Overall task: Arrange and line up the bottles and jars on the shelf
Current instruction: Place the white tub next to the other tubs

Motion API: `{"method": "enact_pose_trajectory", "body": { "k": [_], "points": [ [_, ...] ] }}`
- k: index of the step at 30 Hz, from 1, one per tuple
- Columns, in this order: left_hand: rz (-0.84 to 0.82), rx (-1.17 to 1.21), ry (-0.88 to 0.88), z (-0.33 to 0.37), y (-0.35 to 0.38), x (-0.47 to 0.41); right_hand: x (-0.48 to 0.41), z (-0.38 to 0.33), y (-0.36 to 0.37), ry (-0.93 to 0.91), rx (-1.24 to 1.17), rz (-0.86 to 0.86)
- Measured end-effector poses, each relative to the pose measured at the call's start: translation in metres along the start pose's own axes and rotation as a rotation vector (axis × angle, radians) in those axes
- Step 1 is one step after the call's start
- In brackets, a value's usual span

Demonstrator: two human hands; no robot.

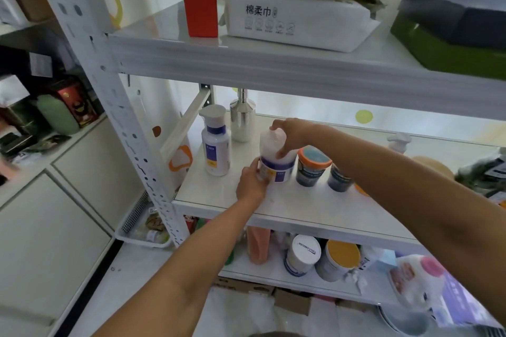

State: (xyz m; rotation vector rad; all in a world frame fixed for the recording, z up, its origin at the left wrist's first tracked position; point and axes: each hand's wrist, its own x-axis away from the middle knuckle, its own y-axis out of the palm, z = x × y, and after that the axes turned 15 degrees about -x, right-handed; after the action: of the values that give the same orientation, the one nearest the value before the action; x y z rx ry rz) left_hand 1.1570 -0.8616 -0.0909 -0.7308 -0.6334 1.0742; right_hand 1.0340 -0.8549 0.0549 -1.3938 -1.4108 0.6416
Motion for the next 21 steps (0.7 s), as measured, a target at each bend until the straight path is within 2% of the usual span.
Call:
{"method": "enact_pose_trajectory", "body": {
  "k": [11,21],
  "points": [
    [-0.041,-0.018,-0.036,-0.005,0.0,-0.003,-0.003,-0.002,0.006,0.052,-0.044,0.038],
    [-0.074,0.024,-0.05,-0.009,-0.004,-0.007,-0.01,-0.006,-0.001,0.025,-0.096,-0.072]
  ]
}}
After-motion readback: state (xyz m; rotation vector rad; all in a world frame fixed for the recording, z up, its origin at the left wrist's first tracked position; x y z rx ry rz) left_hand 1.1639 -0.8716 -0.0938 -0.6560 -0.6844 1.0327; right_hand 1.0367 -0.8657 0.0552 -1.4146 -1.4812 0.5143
